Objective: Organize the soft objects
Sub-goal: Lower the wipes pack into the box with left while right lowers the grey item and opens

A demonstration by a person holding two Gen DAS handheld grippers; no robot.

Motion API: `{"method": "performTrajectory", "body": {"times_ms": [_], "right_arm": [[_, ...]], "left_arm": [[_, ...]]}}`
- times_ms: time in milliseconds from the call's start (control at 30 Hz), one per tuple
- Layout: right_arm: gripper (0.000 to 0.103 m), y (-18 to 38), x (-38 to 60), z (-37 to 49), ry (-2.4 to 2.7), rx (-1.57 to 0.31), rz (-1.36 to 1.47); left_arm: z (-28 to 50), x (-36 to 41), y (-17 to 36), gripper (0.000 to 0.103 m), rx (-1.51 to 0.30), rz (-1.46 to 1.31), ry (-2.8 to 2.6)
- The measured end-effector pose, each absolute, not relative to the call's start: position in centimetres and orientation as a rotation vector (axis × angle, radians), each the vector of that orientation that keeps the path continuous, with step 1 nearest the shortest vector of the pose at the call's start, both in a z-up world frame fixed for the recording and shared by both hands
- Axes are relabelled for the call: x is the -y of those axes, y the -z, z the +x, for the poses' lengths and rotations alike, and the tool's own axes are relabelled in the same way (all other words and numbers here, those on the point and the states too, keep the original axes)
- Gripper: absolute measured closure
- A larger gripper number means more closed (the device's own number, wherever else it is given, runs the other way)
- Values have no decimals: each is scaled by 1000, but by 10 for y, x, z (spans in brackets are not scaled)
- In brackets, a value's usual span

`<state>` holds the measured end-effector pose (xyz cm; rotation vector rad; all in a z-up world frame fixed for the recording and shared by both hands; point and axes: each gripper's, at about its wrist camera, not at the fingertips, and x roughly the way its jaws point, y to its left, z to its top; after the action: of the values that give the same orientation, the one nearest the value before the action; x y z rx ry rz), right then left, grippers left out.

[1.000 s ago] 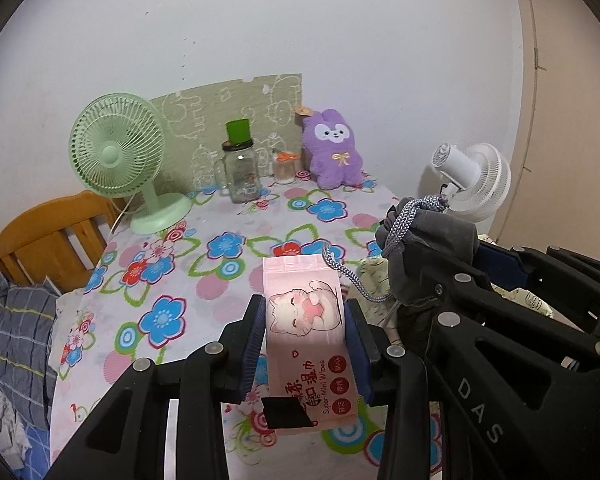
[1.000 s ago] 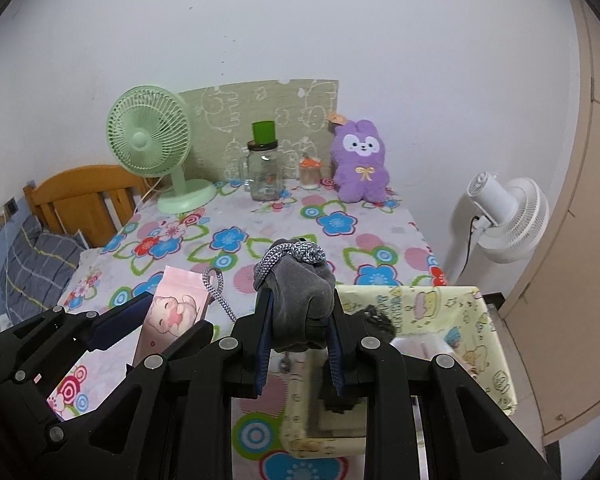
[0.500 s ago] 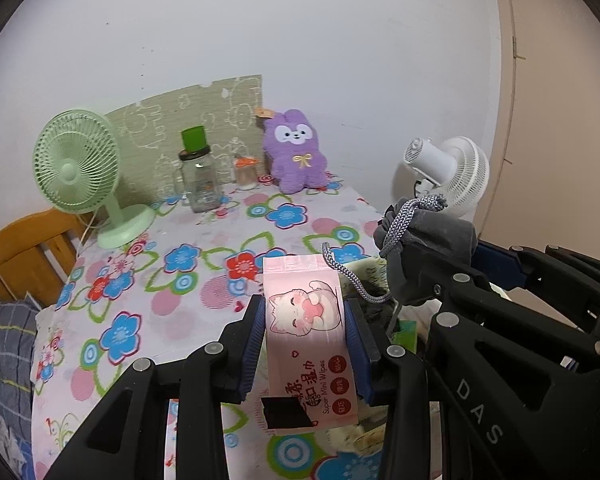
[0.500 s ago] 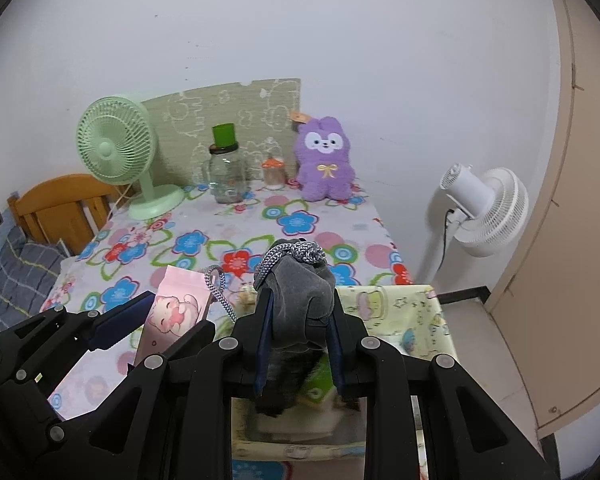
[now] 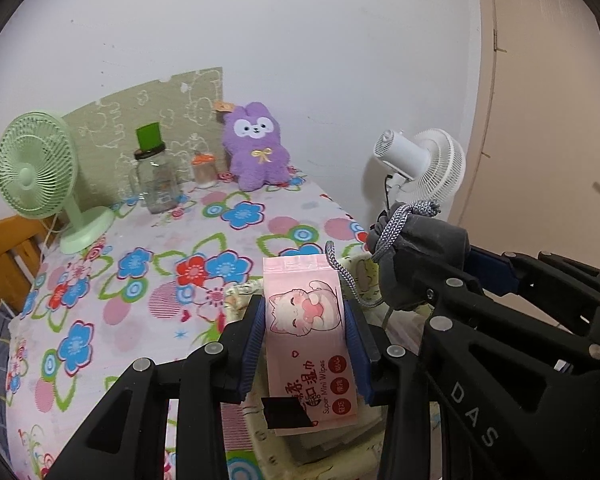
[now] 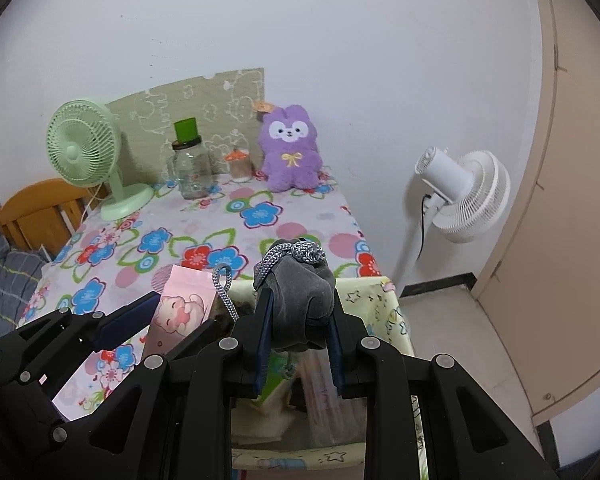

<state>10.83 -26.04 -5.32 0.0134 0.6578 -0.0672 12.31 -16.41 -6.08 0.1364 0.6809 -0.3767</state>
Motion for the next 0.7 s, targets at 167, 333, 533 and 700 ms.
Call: {"method": "performTrajectory", "body": {"times_ms": [167,333,533,700], "right_arm": [[76,61,270,115,82,-680,30],[76,71,275,122,82,-702,44],[74,79,272,127,61,-730,63],[55,82,268,126,55,-742,63]], "left_arm": [[132,173,70,61,-693,138,392],[138,176,79,33,-718,141,379],[140,173,83,31,-741,157,366],[137,168,83,28,-748,166,359]]}}
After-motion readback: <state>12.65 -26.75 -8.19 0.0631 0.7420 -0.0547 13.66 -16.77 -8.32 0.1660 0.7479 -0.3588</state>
